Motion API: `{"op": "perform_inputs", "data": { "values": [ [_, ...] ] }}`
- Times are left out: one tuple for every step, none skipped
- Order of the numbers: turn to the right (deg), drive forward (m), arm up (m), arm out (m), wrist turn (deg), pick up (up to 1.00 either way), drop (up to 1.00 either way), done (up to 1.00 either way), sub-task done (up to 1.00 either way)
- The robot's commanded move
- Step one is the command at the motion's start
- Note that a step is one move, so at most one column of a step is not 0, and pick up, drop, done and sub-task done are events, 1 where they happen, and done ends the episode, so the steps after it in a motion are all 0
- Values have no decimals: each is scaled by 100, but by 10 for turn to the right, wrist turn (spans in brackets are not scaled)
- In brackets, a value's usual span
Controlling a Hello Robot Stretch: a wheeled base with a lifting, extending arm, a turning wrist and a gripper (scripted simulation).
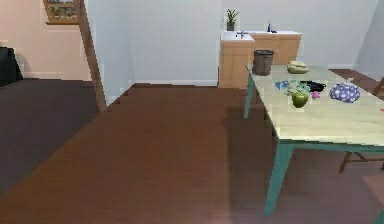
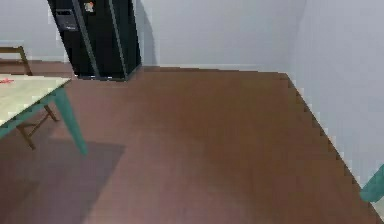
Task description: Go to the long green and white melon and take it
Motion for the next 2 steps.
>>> {"op": "perform_inputs", "data": {
  "values": [
    [0,100,0,0,0,0,0,0,0],
    [-90,0,0,0,0,0,0,0,0]
  ]
}}
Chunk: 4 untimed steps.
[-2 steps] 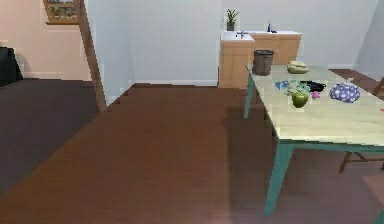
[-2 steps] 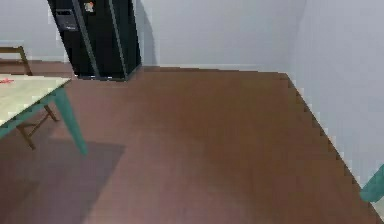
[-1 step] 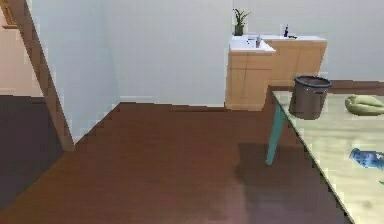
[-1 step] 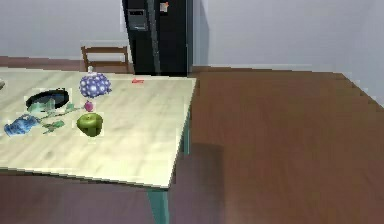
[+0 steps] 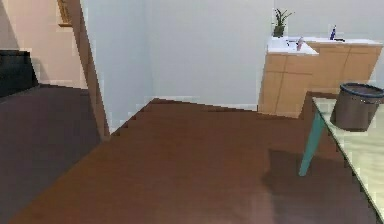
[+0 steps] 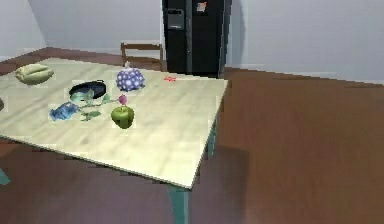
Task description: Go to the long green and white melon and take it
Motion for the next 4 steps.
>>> {"op": "perform_inputs", "data": {
  "values": [
    [0,35,0,0,0,0,0,0,0],
    [150,0,0,0,0,0,0,0,0],
    [0,70,0,0,0,0,0,0,0],
    [-150,0,0,0,0,0,0,0,0]
  ]
}}
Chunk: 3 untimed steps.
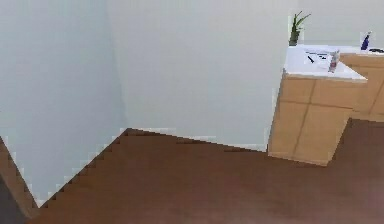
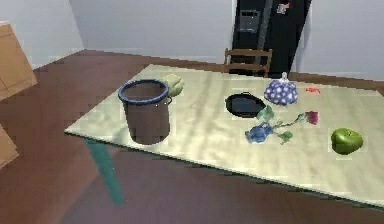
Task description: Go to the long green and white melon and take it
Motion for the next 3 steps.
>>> {"op": "perform_inputs", "data": {
  "values": [
    [360,0,0,0,0,0,0,0,0],
    [0,100,0,0,0,0,0,0,0],
    [450,0,0,0,0,0,0,0,0]
  ]
}}
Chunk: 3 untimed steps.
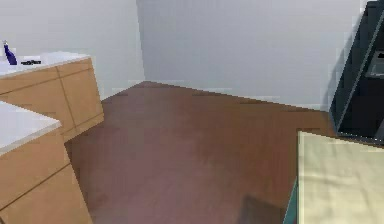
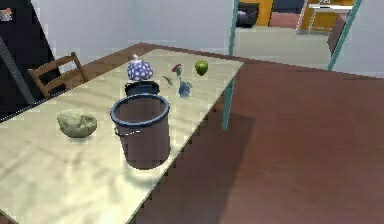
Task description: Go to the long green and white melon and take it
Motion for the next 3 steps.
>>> {"op": "perform_inputs", "data": {
  "values": [
    [90,0,0,0,0,0,0,0,0],
    [0,5,0,0,0,0,0,0,0],
    [-270,0,0,0,0,0,0,0,0]
  ]
}}
